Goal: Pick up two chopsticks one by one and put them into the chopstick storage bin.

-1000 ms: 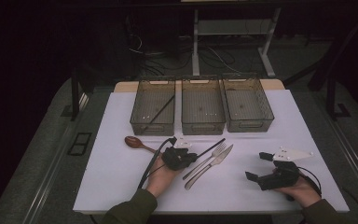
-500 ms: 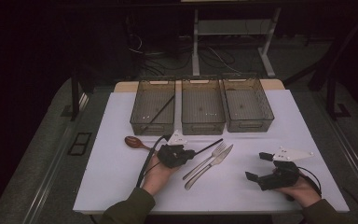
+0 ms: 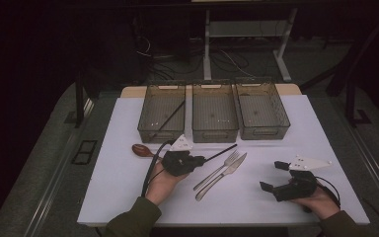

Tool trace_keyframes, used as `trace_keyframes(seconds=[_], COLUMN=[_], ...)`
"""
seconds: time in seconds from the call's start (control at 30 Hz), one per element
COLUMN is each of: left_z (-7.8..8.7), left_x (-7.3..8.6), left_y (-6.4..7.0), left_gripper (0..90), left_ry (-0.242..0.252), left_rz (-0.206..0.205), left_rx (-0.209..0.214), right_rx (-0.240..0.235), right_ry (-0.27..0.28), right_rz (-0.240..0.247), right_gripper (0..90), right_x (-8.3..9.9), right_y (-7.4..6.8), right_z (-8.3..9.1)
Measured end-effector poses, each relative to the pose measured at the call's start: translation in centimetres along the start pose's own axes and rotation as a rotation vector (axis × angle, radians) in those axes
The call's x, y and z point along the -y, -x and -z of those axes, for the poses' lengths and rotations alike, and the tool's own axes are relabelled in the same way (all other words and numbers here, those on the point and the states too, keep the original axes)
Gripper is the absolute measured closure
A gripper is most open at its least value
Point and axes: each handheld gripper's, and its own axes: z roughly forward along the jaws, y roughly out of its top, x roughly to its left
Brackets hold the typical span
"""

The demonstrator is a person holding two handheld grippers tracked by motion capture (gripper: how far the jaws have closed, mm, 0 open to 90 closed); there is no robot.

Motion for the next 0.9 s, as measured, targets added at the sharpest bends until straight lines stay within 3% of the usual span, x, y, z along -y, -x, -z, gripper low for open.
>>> trace_keyframes(seconds=[0.37,0.9], left_z=[2.4,7.0], left_x=[-1.0,-1.4], left_y=[-0.3,-2.6], left_gripper=[85.3,85.3], left_ry=[0.050,0.125], left_rz=[-0.017,0.013], left_rx=[0.024,-0.058], right_rx=[-0.001,-0.003], right_ry=[0.001,-0.002], right_rz=[-0.004,0.001], right_gripper=[2.3,2.3], right_x=[0.0,0.0], right_y=[0.0,0.0], right_z=[0.1,0.0])
